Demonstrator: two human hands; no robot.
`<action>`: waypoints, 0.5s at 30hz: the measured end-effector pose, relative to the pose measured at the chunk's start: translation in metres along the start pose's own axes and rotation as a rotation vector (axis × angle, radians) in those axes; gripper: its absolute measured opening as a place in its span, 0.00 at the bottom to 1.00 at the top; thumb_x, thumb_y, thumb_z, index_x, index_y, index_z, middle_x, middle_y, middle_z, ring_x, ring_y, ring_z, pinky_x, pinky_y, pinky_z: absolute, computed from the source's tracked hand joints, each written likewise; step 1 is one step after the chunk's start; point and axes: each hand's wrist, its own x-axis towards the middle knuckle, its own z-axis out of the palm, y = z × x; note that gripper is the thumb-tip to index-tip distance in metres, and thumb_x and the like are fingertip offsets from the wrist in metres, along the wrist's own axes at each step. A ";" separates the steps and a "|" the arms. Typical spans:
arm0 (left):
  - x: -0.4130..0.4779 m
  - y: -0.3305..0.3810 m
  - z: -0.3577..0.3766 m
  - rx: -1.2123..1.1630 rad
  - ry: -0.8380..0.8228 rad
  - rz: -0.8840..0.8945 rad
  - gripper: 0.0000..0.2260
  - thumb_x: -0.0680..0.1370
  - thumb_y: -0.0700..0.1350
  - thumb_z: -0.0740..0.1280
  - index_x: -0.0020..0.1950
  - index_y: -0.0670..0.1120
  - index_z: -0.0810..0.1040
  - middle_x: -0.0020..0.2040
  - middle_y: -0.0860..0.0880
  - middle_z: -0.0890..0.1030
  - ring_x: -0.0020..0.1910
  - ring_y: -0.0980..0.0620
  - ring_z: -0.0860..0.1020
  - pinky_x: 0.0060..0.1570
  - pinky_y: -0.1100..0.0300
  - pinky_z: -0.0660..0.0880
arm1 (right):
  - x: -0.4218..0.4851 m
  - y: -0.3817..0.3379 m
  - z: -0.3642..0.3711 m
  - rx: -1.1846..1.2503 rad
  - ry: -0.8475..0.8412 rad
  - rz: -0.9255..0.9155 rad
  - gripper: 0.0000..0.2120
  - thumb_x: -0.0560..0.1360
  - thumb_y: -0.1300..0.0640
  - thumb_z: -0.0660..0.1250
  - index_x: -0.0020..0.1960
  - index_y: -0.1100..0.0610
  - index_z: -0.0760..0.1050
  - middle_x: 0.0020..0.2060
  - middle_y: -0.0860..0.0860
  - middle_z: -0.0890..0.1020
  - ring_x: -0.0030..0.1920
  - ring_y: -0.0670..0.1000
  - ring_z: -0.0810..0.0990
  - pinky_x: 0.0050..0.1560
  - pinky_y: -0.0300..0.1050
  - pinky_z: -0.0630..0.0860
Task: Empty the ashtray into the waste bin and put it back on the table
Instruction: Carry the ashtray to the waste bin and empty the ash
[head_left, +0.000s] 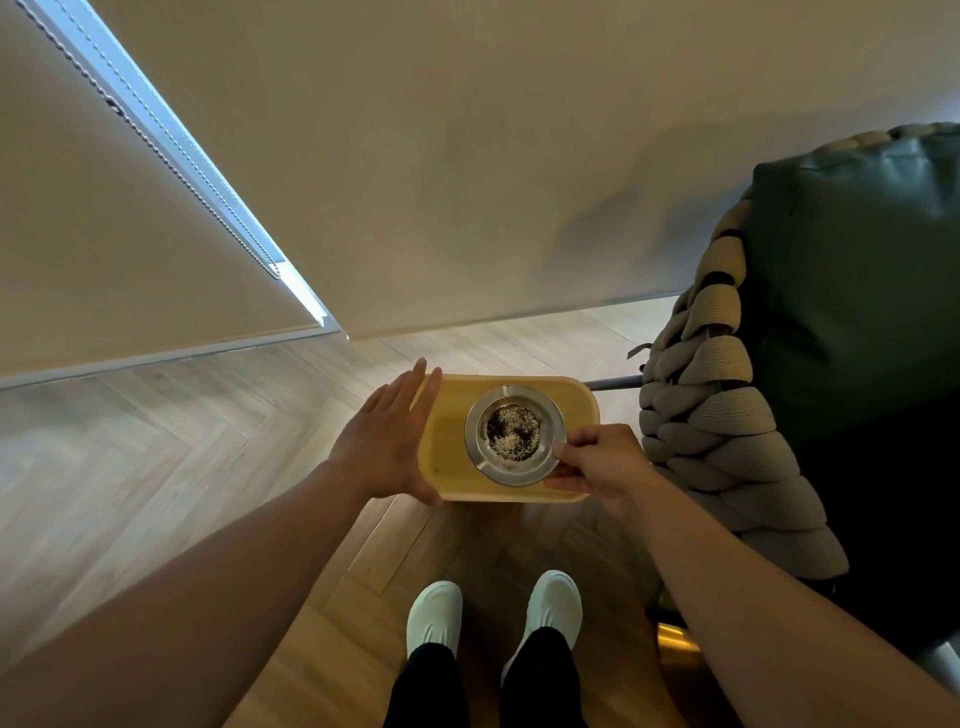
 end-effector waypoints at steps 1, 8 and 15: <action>0.002 0.001 0.000 0.001 -0.011 -0.015 0.71 0.53 0.76 0.72 0.80 0.49 0.34 0.81 0.45 0.36 0.81 0.44 0.43 0.77 0.49 0.47 | 0.001 0.000 -0.001 0.001 0.003 -0.006 0.02 0.76 0.69 0.69 0.48 0.65 0.79 0.47 0.65 0.84 0.41 0.59 0.86 0.37 0.50 0.84; 0.014 0.006 -0.005 0.076 -0.070 -0.058 0.73 0.53 0.74 0.75 0.78 0.47 0.31 0.80 0.44 0.34 0.81 0.43 0.41 0.77 0.48 0.48 | 0.007 -0.003 -0.003 0.006 0.030 -0.038 0.02 0.76 0.69 0.69 0.48 0.64 0.78 0.42 0.62 0.83 0.38 0.57 0.86 0.35 0.50 0.85; 0.014 0.010 -0.006 0.102 -0.088 -0.066 0.73 0.54 0.72 0.76 0.78 0.45 0.30 0.80 0.43 0.33 0.80 0.42 0.40 0.77 0.49 0.46 | 0.011 0.002 0.002 -0.100 0.135 -0.188 0.07 0.75 0.67 0.71 0.42 0.56 0.79 0.44 0.59 0.85 0.38 0.55 0.86 0.43 0.53 0.85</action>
